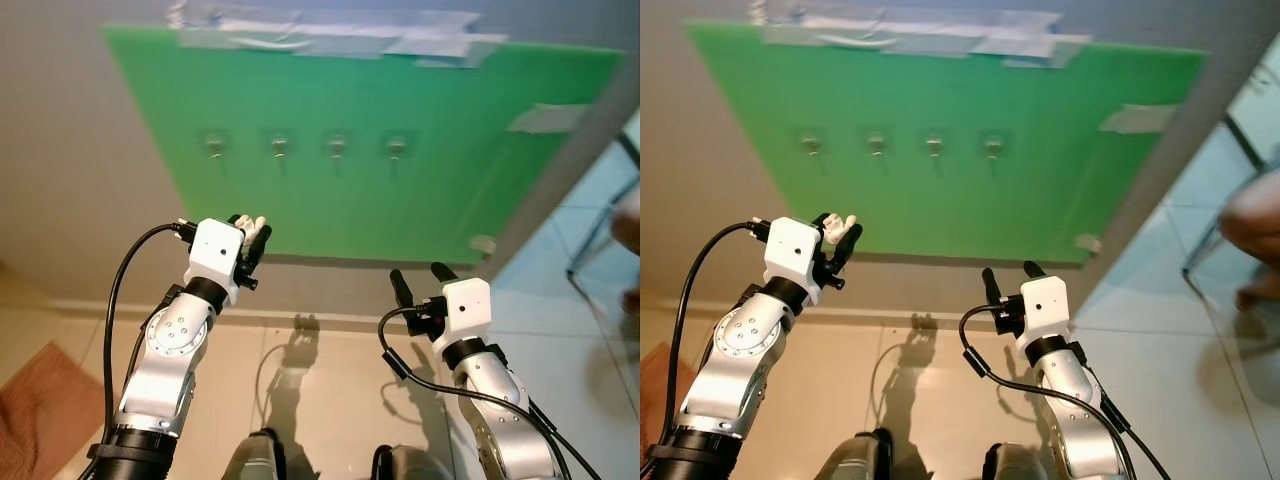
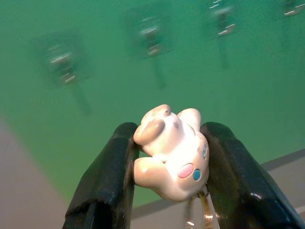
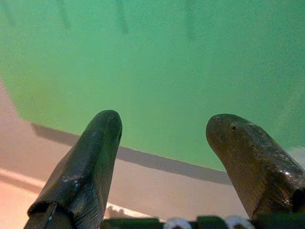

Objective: Hang keys on a hook

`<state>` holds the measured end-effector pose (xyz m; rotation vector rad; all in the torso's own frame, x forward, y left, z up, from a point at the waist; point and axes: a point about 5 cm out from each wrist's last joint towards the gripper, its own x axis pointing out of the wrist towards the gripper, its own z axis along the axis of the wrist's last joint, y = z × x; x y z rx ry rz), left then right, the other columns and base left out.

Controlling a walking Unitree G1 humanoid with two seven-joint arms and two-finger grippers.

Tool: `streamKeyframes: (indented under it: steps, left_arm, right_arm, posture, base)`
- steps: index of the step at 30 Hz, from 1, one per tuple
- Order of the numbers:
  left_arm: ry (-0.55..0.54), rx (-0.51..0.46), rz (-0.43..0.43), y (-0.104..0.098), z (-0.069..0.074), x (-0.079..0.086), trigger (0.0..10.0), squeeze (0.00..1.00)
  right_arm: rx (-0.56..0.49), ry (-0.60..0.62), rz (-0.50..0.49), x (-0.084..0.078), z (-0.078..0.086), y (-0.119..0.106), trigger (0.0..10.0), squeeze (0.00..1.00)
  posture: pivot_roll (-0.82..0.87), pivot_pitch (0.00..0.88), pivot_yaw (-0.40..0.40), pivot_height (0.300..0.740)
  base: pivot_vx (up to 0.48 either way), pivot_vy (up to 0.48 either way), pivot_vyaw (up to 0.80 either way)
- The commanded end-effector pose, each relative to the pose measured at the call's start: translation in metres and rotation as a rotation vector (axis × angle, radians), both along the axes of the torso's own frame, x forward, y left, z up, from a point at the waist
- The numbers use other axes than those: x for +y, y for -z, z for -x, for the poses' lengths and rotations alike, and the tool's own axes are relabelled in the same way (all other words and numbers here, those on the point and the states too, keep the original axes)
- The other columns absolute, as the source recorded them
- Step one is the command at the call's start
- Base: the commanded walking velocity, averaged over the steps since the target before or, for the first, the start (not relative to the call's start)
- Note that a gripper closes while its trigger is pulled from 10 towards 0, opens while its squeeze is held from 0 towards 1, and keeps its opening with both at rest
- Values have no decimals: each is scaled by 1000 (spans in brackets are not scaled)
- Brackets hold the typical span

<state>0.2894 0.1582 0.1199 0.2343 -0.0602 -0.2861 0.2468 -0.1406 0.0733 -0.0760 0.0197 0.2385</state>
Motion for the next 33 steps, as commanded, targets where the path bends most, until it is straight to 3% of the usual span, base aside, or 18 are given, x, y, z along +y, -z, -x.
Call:
streamKeyframes:
  steps: [1,10,27,33]
  left_arm:
    - [-4,-10,2,-2,0,1,0,0]
    - [6,-26,-8,-6,-1,0,0,0]
    - [65,-83,-50,-21,-7,-11,0,0]
    - [124,-106,-62,-33,-11,-21,0,0]
  right_arm:
    - [8,0,9,-1,1,1,10000,0]
    - [20,28,-18,-3,0,2,10000,0]
    - [23,26,-10,-3,1,3,10000,0]
    - [26,26,-10,-4,3,4,10000,0]
  posture:
    - [-143,143,20,740]
    - [-146,151,22,740]
    - [-152,152,21,740]
    - [-161,164,20,740]
  base:
    - [0,0,750]
    - [0,0,504]
    - [470,0,0]
    - [0,0,0]
